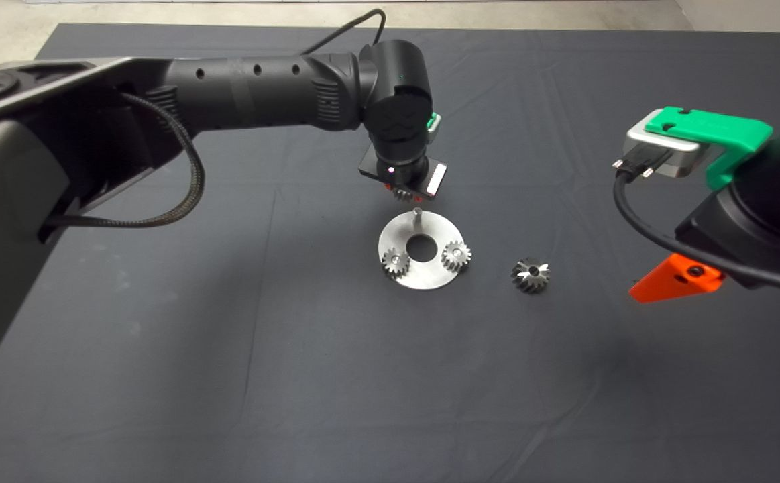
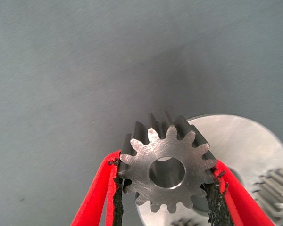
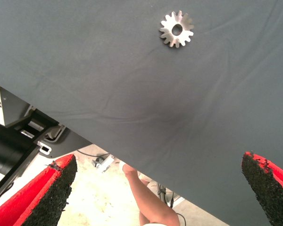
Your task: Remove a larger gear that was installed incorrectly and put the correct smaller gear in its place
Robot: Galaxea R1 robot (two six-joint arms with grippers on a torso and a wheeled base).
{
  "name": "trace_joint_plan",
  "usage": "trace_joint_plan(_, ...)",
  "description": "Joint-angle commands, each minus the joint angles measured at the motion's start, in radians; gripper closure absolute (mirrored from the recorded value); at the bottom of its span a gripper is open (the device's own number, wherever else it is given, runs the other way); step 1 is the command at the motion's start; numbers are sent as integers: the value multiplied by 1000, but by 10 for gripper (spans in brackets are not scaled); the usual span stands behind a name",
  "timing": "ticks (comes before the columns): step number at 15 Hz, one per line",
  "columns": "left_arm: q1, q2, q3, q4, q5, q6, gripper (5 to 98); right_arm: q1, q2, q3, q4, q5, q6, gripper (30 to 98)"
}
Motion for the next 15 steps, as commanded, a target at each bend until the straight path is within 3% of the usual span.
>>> trace_joint_plan(1, -12, 5, -1, 10, -30, 7, 683, 25, -1, 0, 32, -13, 6, 362)
trace_joint_plan(5, -12, 5, 2, -24, -31, 7, 683, 25, 0, -1, 32, -11, 6, 362)
trace_joint_plan(15, -6, 5, 10, -33, -31, 10, 683, 25, 0, -2, 32, -11, 6, 362)
